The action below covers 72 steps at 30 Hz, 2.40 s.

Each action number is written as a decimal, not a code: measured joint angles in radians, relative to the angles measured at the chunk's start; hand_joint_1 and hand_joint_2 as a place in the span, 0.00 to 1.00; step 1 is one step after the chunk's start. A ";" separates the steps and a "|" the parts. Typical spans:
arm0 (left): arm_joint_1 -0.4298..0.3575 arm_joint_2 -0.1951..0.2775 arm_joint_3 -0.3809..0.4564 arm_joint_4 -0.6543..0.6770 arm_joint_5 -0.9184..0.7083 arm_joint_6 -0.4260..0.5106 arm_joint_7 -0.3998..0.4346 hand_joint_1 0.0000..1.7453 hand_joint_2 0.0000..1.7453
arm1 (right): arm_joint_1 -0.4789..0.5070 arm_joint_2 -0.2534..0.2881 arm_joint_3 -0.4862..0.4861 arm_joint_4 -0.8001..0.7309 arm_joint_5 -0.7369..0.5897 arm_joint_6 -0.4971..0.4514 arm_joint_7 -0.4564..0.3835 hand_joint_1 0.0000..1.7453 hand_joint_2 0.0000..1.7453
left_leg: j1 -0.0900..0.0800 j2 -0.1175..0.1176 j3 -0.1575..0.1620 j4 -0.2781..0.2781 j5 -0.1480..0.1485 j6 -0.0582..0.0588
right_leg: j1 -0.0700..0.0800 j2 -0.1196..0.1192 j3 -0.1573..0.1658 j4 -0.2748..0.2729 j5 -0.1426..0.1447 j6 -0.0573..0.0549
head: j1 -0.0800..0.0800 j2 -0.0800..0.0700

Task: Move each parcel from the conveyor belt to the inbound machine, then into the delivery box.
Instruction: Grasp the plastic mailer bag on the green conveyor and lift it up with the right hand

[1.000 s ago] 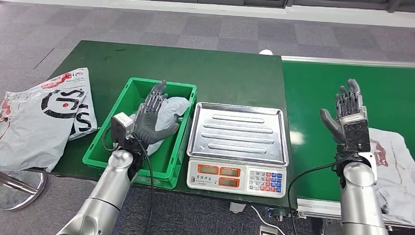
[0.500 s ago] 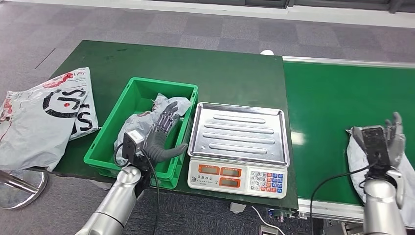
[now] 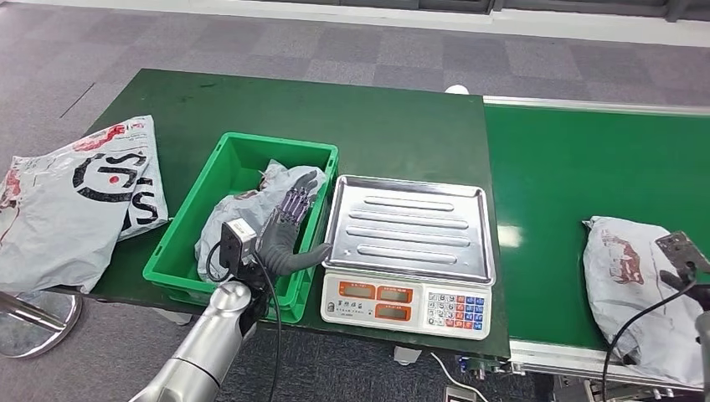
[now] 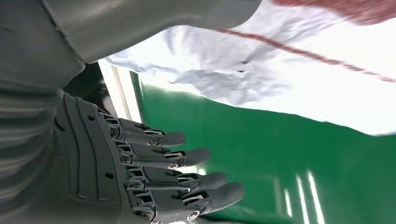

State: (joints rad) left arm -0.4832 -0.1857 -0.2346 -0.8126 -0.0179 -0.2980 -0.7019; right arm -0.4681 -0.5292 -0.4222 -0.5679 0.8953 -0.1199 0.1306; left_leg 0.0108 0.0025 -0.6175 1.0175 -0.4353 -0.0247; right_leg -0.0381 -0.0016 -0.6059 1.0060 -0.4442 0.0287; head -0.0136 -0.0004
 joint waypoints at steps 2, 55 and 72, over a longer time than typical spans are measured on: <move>-0.002 -0.002 0.000 0.002 0.000 -0.004 0.000 0.00 1.00 | -0.015 -0.014 0.008 0.043 0.007 0.023 0.010 0.00 1.00 | 0.000 0.000 0.000 0.000 0.000 0.000 | 0.000 0.000 0.000 0.000 0.000 0.000 | 0.000 0.000; 0.024 -0.028 0.102 -0.012 0.139 -0.224 0.000 0.00 1.00 | 0.048 0.133 0.220 0.008 0.050 0.314 -0.152 1.00 1.00 | 0.011 0.008 0.016 0.000 -0.005 0.001 | 0.010 0.006 0.022 -0.011 0.001 0.001 | 0.000 0.000; 0.052 -0.060 0.261 -0.022 0.101 -0.257 0.000 0.00 1.00 | 0.091 0.241 0.184 -0.356 -0.252 -0.164 -0.446 1.00 1.00 | 0.008 -0.009 0.014 -0.002 0.001 0.001 | 0.008 -0.010 0.023 -0.008 -0.001 0.000 | 0.000 0.000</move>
State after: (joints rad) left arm -0.4311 -0.2457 0.0262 -0.8349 0.0831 -0.5554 -0.7019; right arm -0.3767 -0.2886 -0.2387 -0.9243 0.6432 -0.2843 -0.3155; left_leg 0.0191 -0.0062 -0.6033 1.0157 -0.4344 -0.0240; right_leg -0.0305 -0.0119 -0.5833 0.9981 -0.4455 0.0292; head -0.0136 -0.0004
